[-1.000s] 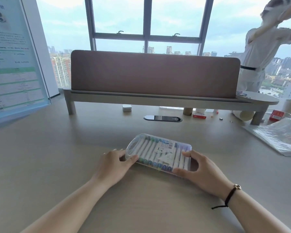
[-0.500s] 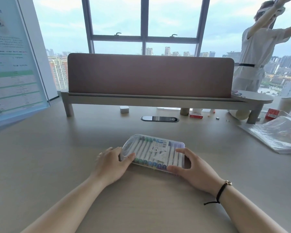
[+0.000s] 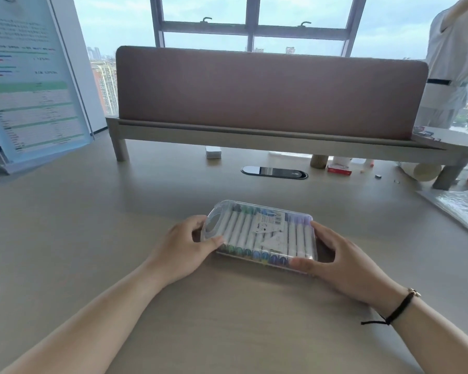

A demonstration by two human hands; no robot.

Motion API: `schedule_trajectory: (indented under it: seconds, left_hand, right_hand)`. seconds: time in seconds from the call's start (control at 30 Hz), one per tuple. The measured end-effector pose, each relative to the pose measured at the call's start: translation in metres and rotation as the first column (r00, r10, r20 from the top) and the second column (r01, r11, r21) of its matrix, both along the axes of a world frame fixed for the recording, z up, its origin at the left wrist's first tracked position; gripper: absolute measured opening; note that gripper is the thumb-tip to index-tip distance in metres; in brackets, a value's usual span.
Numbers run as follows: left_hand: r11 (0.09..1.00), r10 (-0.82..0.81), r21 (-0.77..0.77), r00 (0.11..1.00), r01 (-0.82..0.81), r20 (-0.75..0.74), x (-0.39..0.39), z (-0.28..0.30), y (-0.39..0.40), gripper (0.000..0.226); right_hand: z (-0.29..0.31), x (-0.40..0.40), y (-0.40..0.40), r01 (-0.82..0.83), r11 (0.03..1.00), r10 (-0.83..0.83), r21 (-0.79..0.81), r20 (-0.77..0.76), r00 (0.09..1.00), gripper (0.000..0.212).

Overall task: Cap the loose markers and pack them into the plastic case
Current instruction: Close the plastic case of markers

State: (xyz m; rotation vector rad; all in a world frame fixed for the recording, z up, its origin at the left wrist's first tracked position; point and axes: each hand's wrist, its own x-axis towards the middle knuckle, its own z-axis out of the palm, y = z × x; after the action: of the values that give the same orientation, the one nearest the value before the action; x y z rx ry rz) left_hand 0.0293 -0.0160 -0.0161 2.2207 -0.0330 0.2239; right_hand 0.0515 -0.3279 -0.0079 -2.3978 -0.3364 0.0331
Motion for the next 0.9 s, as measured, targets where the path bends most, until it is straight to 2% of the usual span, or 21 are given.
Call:
schedule_trajectory:
  seconds: [0.13, 0.2, 0.3, 0.37, 0.43, 0.53, 0.67, 0.8, 0.9]
  left_hand:
    - [0.997, -0.05, -0.063, 0.998, 0.047, -0.046, -0.006, 0.003, 0.002, 0.013]
    - [0.999, -0.035, -0.04, 0.995, 0.032, -0.098, -0.006, 0.002, 0.003, 0.022]
    - [0.993, 0.067, 0.109, 0.99, -0.053, -0.128, -0.005, 0.006, -0.003, 0.05]
    - [0.983, 0.098, 0.166, 0.985, -0.073, -0.145, -0.008, 0.012, -0.006, 0.056]
    - [0.996, 0.077, 0.06, 0.98, -0.067, -0.185, -0.011, 0.015, -0.005, 0.053]
    - [0.993, 0.065, -0.082, 0.967, -0.088, -0.246, -0.028, 0.012, 0.005, 0.051]
    - [0.98, 0.098, -0.141, 0.954, -0.142, -0.283, -0.074, 0.014, 0.015, 0.035]
    - [0.958, 0.171, -0.172, 0.939, -0.229, -0.297, -0.127, 0.023, 0.041, 0.016]
    - [0.929, 0.298, -0.14, 0.917, -0.342, -0.264, -0.171, 0.03, 0.075, 0.012]
  right_hand:
    - [0.005, -0.001, 0.004, -0.082, 0.996, 0.082, 0.024, 0.003, 0.997, 0.078]
    - [0.001, 0.001, 0.004, -0.072, 0.997, 0.072, 0.003, -0.011, 0.997, 0.078]
    - [-0.007, 0.003, 0.003, -0.032, 0.999, 0.031, -0.029, -0.02, 0.999, 0.083]
    - [-0.006, 0.001, 0.003, -0.04, 0.999, 0.04, 0.001, -0.036, 0.999, 0.08]
    - [-0.001, -0.002, 0.004, -0.043, 0.997, 0.047, 0.056, -0.063, 0.997, 0.075]
    - [0.007, -0.013, 0.015, -0.06, 0.991, 0.076, 0.123, -0.125, 0.989, 0.053]
    - [0.013, -0.04, 0.035, -0.083, 0.988, 0.105, 0.133, -0.163, 0.981, 0.039]
    - [0.022, -0.076, 0.072, -0.148, 0.987, 0.157, 0.057, -0.201, 0.967, 0.053]
    - [0.029, -0.105, 0.119, -0.18, 0.984, 0.177, -0.004, -0.153, 0.972, 0.037]
